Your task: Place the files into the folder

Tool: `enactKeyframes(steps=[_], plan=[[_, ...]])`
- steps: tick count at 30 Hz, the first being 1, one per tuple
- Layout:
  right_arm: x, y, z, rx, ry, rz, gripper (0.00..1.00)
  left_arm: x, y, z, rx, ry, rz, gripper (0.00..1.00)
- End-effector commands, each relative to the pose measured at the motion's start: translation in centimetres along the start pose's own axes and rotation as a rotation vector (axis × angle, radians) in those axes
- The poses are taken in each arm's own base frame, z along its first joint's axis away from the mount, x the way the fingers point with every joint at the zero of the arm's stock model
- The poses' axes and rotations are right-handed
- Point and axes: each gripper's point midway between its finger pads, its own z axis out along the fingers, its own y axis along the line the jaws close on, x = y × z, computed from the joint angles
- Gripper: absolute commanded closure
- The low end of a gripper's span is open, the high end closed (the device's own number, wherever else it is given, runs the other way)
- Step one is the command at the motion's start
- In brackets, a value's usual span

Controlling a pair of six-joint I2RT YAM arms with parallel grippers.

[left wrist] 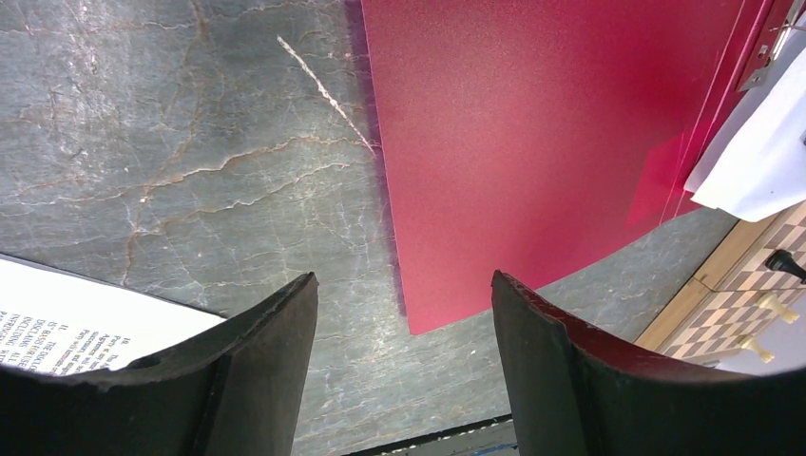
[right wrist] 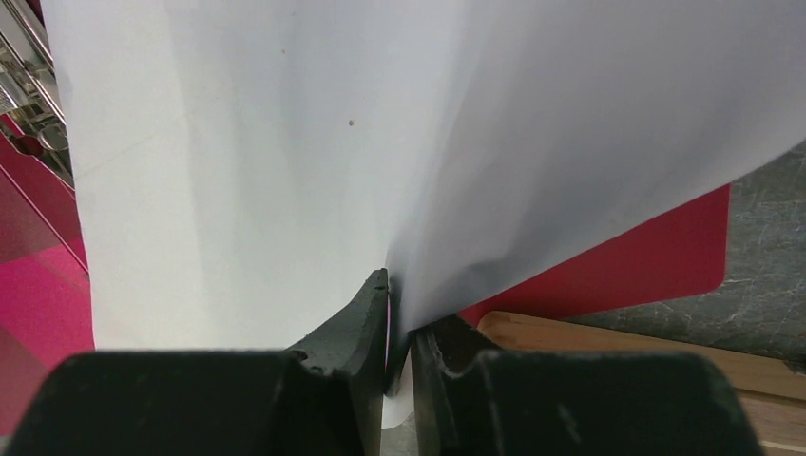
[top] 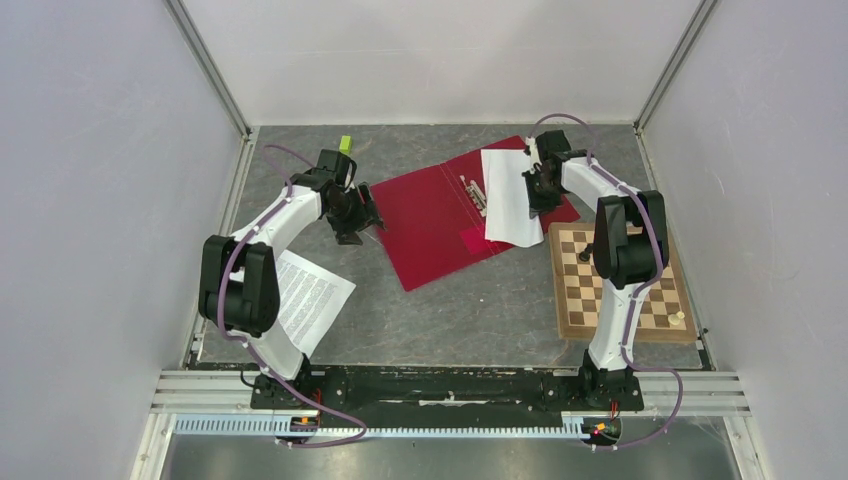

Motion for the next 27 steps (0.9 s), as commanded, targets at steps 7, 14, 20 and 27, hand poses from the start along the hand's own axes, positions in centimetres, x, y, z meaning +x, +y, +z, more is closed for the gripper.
enactKeyframes(steps=[7, 14, 20, 27], plan=[[-2.0, -2.1, -1.9, 0.112, -0.085, 0.010, 0.85, -1.0, -0.4, -1.6, -0.011, -0.053, 0.022, 0.26], [-2.5, -2.1, -2.3, 0.072, -0.112, 0.044, 0.85, -1.1, 0.0, -2.1, -0.032, -0.063, 0.033, 0.26], [-2.1, -2.5, -3.5, 0.102, -0.136, 0.037, 0.32, -1.4, 1.1, -2.9, -0.087, -0.101, 0.028, 0.25], [-4.0, 0.8, -8.8, 0.049, -0.329, 0.028, 0.03, -3.2, 9.1, -9.5, -0.399, -0.356, -0.183, 0.14]])
